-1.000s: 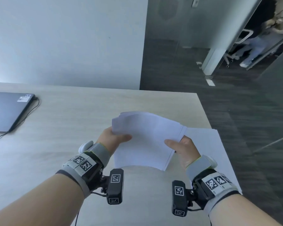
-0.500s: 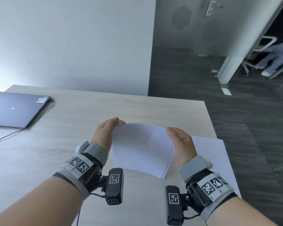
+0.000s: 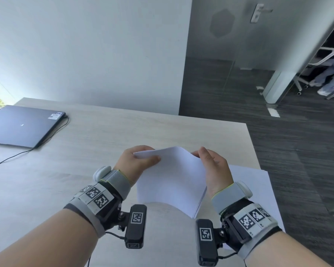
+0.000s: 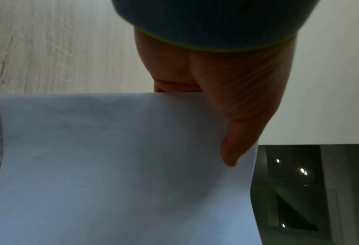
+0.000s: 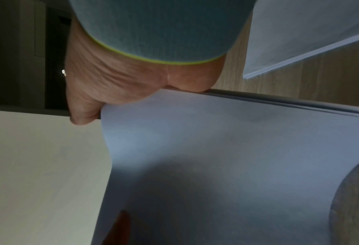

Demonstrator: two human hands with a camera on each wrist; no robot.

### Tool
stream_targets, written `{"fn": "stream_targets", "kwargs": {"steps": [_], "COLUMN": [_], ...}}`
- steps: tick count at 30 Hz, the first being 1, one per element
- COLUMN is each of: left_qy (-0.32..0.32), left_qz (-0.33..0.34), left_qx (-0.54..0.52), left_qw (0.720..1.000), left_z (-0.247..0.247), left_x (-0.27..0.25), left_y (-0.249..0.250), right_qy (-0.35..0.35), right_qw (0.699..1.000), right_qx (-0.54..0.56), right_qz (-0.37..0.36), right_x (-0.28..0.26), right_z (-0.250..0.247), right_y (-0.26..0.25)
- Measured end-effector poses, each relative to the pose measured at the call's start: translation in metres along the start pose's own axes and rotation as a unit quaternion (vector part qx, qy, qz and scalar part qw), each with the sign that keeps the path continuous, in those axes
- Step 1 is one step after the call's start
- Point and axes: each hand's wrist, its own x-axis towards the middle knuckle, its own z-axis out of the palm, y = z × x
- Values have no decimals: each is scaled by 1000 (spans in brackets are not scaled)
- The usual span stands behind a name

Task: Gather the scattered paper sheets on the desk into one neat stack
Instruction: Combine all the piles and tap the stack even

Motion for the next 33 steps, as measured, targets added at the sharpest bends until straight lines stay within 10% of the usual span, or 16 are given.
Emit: {"fn": "stream_targets", "kwargs": {"steps": [17,25,33], "left_qy": [27,11,-24], "left_qz": [23,-103,-108], "left_qx": [-20,66,-16], "left_qw": [999,992,994], "left_z": [9,4,10], "left_x": [8,3,-3], "left_y": [-4,-49,-64], "right_qy": [25,-36,-10], "right_qw": [996,980,983], "right_qx": [-70,-147,-94], "right_qz": [-50,128,156], "right_x": [7,7,-2], "right_z": [-14,-34,-47], "right_y": [9,54,66]}}
